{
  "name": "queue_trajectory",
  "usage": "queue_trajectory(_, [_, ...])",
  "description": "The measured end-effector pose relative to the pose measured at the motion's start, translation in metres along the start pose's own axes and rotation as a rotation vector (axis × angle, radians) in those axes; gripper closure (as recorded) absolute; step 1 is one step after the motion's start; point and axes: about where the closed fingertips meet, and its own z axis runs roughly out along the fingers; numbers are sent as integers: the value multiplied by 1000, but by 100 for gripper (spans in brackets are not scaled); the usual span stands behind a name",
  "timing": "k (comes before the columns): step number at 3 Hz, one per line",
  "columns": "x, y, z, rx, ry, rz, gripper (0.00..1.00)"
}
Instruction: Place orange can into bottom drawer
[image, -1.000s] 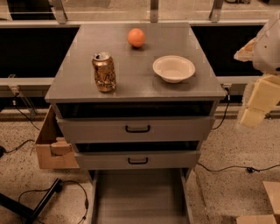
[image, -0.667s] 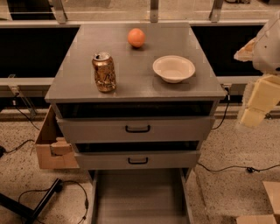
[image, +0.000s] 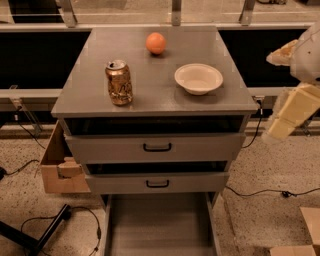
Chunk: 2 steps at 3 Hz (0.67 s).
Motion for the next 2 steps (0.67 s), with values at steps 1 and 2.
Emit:
queue_trajectory(1, [-27,-24,10,35,-164,-7,0])
queue_trajectory(2, [-62,-39,19,56,-323,-19,0])
